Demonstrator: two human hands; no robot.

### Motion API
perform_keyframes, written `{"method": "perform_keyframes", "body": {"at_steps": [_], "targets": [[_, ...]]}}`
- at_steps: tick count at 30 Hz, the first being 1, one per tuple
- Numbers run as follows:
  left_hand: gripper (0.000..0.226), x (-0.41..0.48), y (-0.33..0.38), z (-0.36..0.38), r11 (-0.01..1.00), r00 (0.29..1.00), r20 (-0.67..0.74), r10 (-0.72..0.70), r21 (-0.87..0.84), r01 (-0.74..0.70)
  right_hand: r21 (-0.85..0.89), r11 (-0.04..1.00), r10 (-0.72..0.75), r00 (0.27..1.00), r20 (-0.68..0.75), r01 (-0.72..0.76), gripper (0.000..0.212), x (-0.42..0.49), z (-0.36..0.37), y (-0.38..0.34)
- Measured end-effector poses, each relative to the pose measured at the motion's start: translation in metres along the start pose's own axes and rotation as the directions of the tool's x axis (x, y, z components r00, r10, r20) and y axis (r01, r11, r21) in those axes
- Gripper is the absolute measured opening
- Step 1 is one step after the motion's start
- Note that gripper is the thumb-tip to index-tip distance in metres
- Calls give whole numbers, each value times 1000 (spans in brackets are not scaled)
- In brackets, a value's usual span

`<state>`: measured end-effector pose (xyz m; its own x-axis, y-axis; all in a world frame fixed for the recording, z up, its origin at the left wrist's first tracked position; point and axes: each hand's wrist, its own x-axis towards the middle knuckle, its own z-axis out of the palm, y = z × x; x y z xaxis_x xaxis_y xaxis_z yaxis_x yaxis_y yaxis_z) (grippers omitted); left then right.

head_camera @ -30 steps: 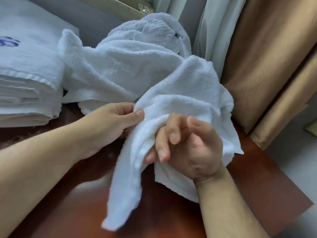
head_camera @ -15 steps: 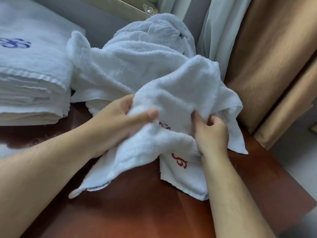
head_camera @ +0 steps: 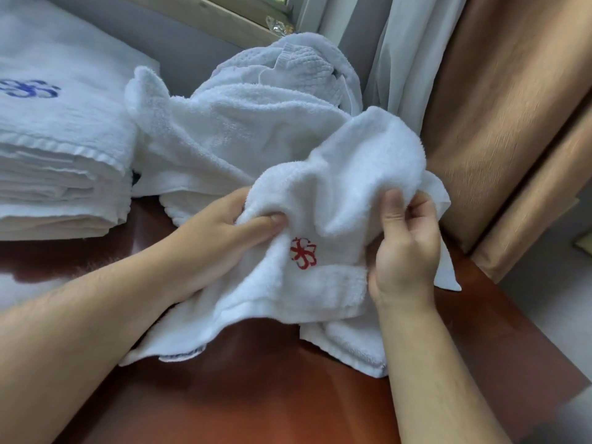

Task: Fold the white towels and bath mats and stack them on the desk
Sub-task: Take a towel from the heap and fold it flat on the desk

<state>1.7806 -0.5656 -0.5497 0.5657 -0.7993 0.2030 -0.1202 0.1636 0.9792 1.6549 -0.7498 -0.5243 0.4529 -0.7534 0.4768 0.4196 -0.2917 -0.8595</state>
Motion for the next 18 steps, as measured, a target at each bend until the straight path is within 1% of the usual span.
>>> {"method": "perform_keyframes", "body": {"at_steps": [1,2,3,5,6,7,9,10,11,12,13,14,15,16,18], "targets": [[51,1,-1,0,1000,998,-53,23,-6,-23,3,1000,6,998,63,-6,23,-2,3,-1],[58,2,0,0,999,993,-107,51,9,-51,4,1000,13,993,117,-14,24,-5,6,-1],[60,2,1,0,996,987,-139,81,35,-77,24,999,28,985,171,-33,26,-7,9,-3],[57,2,4,2,984,979,-131,158,101,-146,153,978,93,955,283,-140,31,-11,13,-8],[56,1,5,2,974,976,-95,193,138,-179,248,941,136,928,346,-231,36,-12,13,-11],[59,0,6,3,966,975,-40,218,152,-209,343,880,175,897,407,-328,44,-13,13,-14],[68,-3,9,5,967,970,139,200,133,-218,476,740,217,838,500,-475,63,-13,11,-16],[65,-4,10,8,967,961,223,162,156,-199,509,693,213,820,531,-510,69,-13,10,-17],[54,-4,9,11,960,957,272,102,226,-167,528,668,205,811,548,-525,72,-12,9,-17],[41,-4,6,14,935,960,276,41,328,-135,542,653,198,810,551,-528,73,-11,8,-16],[32,-3,4,18,897,970,245,3,428,-111,555,643,194,813,549,-528,72,-10,7,-15],[25,-3,4,20,872,978,208,-12,482,-92,564,637,193,817,543,-525,70,-10,7,-14],[23,-2,3,20,869,983,182,-4,488,-87,571,634,198,824,532,-521,68,-9,6,-14],[22,-3,3,18,894,986,168,14,439,-87,580,634,206,835,511,-511,67,-8,5,-13],[19,-5,6,17,975,987,157,45,208,-78,588,656,233,867,440,-474,62,-4,4,-11]]}}
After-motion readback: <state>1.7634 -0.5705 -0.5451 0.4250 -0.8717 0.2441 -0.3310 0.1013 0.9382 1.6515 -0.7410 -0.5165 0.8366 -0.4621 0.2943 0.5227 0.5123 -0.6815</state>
